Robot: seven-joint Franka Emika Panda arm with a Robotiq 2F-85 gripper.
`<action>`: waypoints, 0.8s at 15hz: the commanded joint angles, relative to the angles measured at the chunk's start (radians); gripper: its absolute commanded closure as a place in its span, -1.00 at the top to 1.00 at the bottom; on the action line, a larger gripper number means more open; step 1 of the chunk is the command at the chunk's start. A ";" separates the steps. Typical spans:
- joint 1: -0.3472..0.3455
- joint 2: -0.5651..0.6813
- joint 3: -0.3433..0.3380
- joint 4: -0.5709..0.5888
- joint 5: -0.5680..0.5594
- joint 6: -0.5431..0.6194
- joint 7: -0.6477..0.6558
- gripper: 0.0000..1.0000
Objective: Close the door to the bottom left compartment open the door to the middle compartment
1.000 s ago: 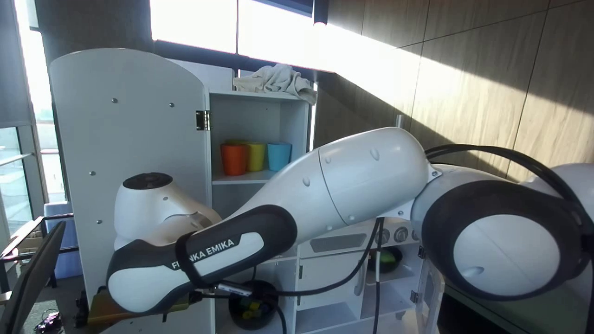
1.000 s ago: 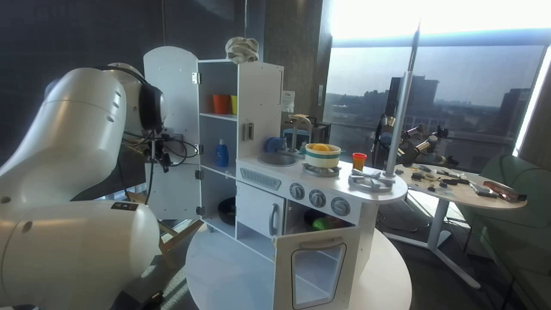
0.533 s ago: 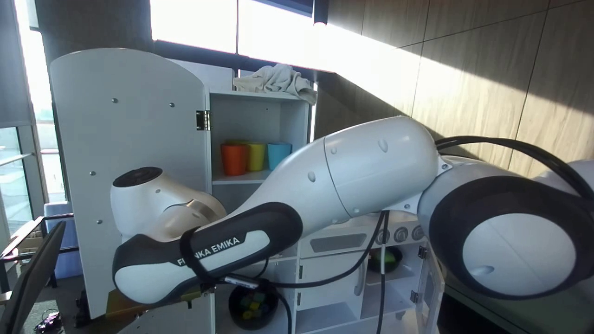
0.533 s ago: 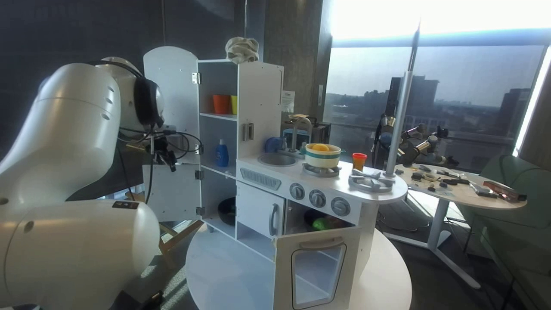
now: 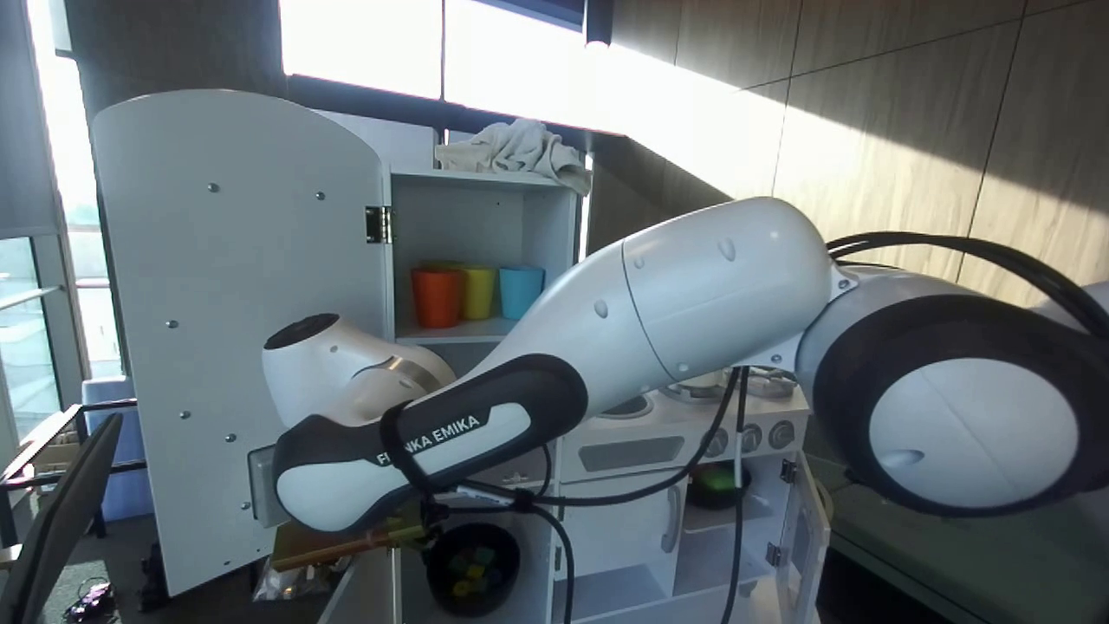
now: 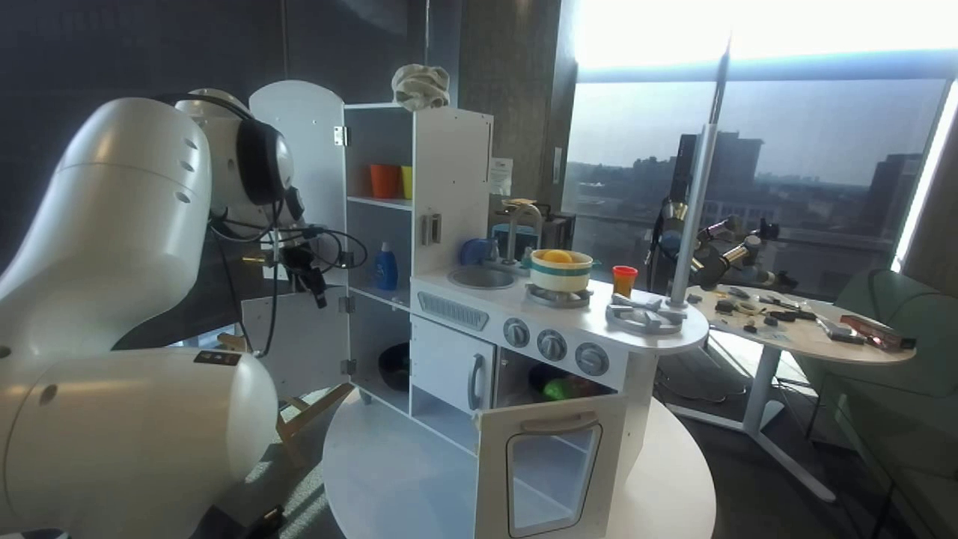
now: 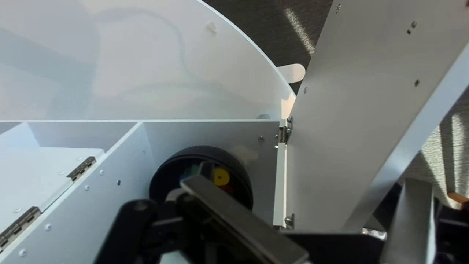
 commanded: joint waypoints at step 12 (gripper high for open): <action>-0.060 -0.229 0.079 -0.136 -0.045 -0.461 -0.003 1.00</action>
